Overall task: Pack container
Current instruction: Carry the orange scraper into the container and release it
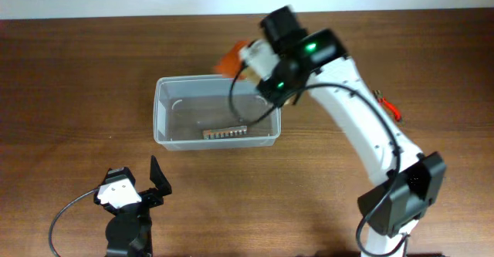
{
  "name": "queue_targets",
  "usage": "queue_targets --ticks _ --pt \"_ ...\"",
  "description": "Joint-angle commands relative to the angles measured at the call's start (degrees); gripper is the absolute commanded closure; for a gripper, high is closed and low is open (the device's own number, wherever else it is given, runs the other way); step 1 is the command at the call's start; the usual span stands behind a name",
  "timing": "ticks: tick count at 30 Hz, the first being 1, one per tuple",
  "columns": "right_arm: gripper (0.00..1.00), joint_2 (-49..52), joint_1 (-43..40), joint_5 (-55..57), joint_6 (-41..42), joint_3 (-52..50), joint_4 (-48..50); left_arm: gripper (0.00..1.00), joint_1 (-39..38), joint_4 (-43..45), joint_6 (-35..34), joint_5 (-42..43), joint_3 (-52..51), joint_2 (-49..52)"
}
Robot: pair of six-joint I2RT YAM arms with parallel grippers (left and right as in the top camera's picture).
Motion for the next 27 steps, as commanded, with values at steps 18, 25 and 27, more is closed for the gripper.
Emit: queue_targets --ticks 18,25,27 --pt "0.96 10.2 8.4 -2.8 -18.1 0.2 6.0 0.01 -0.2 -0.1 0.5 -0.2 -0.2 -0.2" --pt "0.96 15.2 8.1 -2.8 -17.7 0.2 9.2 0.01 -0.2 -0.1 0.5 -0.2 -0.2 -0.2" --pt "0.96 16.4 7.7 -2.8 -17.5 0.2 9.6 0.01 -0.2 -0.1 0.5 -0.2 -0.2 -0.2"
